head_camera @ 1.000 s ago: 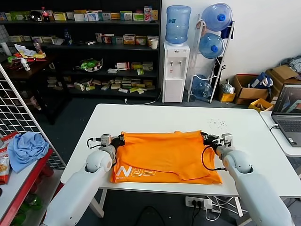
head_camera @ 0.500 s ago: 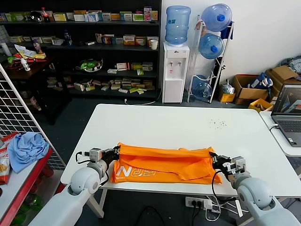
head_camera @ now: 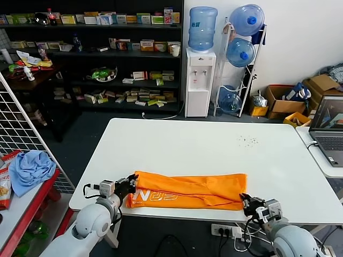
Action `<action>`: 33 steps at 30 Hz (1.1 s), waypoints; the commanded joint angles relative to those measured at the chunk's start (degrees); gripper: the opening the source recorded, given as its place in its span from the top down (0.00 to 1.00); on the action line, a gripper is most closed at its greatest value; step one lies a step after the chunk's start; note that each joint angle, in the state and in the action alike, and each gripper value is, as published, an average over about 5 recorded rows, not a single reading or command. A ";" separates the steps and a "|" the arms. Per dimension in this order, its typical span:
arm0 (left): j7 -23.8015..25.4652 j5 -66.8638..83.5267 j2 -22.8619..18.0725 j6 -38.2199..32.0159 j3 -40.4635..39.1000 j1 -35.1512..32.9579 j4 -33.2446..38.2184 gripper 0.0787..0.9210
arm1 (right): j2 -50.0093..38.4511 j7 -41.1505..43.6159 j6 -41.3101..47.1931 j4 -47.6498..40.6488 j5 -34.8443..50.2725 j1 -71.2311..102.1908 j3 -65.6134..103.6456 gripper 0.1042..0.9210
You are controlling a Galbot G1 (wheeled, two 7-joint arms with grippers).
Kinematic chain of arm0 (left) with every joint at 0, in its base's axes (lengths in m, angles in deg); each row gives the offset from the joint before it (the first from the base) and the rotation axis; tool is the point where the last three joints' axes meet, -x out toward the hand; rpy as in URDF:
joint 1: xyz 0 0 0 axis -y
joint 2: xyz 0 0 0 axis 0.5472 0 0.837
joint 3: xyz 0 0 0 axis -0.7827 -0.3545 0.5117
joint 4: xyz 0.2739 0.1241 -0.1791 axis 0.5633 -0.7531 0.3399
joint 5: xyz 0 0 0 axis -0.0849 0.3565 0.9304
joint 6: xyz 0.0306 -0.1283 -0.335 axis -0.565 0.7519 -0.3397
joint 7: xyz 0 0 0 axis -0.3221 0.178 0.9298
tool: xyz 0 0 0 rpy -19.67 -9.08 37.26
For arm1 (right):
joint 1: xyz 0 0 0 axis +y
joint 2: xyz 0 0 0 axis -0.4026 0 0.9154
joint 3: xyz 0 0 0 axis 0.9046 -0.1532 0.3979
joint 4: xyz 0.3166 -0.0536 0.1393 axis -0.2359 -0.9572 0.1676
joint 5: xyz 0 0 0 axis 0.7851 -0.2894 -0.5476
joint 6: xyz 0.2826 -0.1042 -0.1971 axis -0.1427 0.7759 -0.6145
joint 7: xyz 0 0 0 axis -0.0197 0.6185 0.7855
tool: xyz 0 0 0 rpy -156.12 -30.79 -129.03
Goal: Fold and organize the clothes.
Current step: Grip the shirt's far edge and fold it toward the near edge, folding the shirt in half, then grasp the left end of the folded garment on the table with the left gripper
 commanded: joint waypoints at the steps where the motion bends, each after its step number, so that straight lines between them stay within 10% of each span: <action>1: 0.15 -1.93 0.35 -0.97 1.12 -2.34 1.72 0.68 | -0.16 -1.30 0.28 2.71 -1.36 3.28 0.78 0.69; 19: -0.68 6.00 -3.14 1.41 1.16 -0.67 -5.52 0.13 | 0.27 -1.32 -1.09 4.28 -1.50 4.55 0.58 0.13; 33: 0.64 6.32 -3.48 1.31 1.29 -1.43 -5.14 0.57 | -0.01 -0.65 -2.28 4.49 -2.57 4.58 0.47 0.12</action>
